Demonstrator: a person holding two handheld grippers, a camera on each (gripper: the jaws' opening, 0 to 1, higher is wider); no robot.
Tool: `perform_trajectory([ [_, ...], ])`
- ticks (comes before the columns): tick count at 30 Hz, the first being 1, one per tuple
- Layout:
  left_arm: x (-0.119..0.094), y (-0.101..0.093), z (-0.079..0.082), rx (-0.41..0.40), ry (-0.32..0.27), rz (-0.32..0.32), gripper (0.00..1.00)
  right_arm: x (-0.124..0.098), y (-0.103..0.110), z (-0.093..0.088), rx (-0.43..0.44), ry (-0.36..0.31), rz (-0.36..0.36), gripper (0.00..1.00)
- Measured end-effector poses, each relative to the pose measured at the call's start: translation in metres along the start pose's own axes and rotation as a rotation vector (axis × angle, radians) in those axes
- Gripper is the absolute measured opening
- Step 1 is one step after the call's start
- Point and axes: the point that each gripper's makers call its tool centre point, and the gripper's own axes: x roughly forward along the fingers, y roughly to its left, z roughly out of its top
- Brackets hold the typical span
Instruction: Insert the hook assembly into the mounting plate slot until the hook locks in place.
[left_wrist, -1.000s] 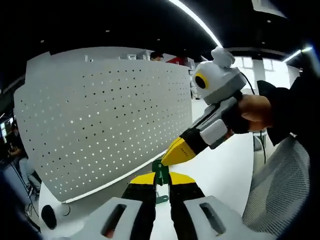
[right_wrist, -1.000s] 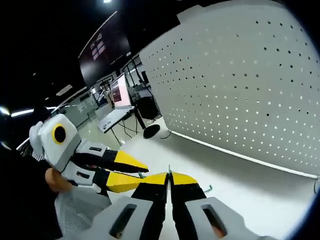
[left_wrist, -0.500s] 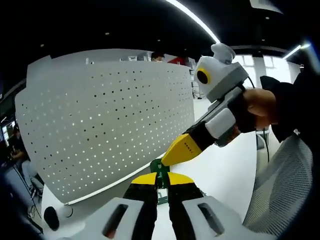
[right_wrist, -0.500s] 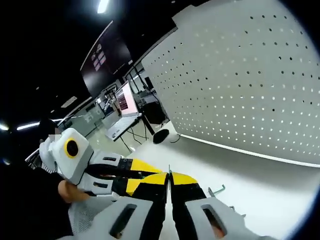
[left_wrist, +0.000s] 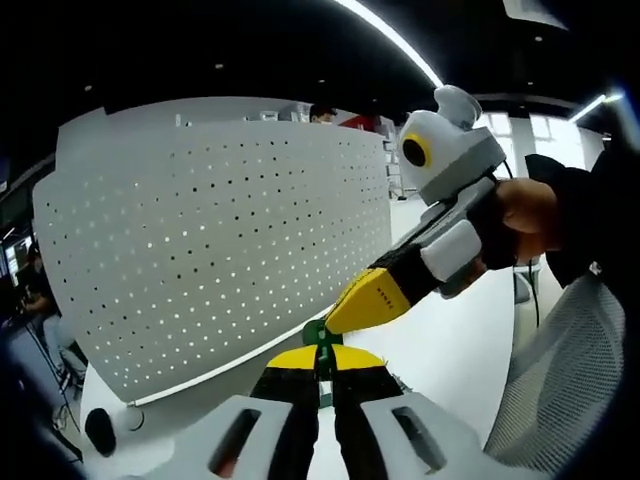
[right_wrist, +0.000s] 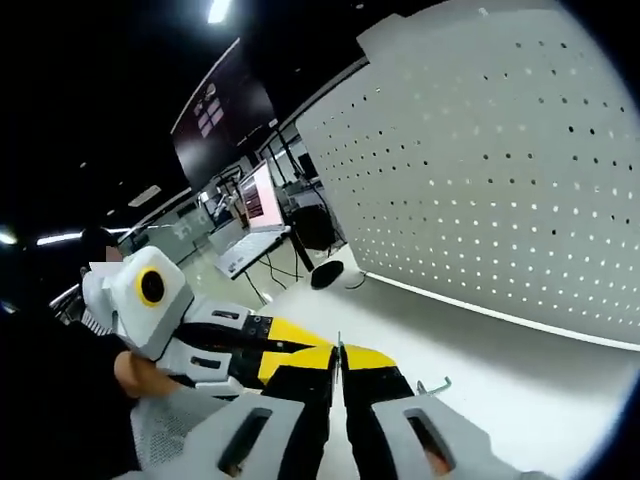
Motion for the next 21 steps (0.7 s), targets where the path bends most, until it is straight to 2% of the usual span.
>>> perform_trajectory([
  [3, -0.001, 0.003, 0.000, -0.008, 0.003, 0.013, 0.03, -0.004, -0.004, 0.005, -0.016, -0.020, -0.012, 0.13],
  [7, -0.005, 0.012, 0.002, -0.037, -0.002, 0.037, 0.03, -0.017, -0.008, 0.021, -0.063, -0.115, -0.036, 0.23],
  [9, -0.006, 0.015, 0.005, -0.043, -0.007, 0.045, 0.03, -0.026, -0.012, 0.028, -0.096, -0.158, -0.072, 0.31],
  [13, -0.007, 0.024, 0.013, -0.055, -0.025, 0.066, 0.03, -0.040, -0.023, 0.026, -0.171, -0.158, -0.152, 0.38],
  [16, -0.009, 0.033, 0.021, -0.062, -0.039, 0.091, 0.03, -0.048, -0.026, 0.025, -0.191, -0.166, -0.182, 0.43],
  [21, -0.011, 0.052, 0.036, -0.068, -0.064, 0.133, 0.03, -0.059, -0.032, 0.022, -0.213, -0.180, -0.235, 0.62],
])
